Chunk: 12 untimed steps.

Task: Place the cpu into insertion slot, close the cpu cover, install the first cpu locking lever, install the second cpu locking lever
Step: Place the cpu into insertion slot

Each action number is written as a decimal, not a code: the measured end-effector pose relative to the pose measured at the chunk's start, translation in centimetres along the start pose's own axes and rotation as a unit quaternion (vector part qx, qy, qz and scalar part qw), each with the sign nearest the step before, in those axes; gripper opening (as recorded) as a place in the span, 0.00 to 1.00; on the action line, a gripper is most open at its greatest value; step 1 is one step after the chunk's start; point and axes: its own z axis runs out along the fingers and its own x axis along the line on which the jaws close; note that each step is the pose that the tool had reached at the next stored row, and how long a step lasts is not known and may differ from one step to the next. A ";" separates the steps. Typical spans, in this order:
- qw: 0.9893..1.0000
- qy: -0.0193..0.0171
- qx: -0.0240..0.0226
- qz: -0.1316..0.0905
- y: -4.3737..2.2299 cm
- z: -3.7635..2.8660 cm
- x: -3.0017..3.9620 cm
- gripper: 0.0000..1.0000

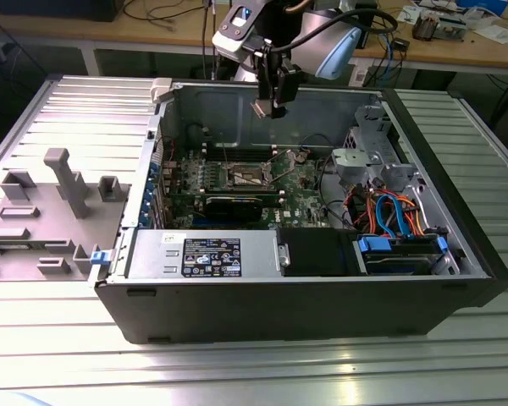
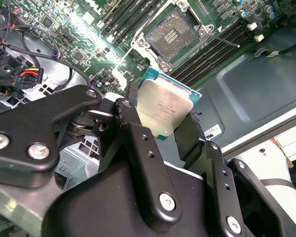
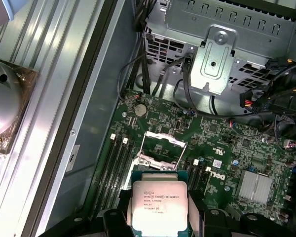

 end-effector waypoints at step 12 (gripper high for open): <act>0.999 -0.005 -0.001 0.054 -0.03 0.37 0.00 0.54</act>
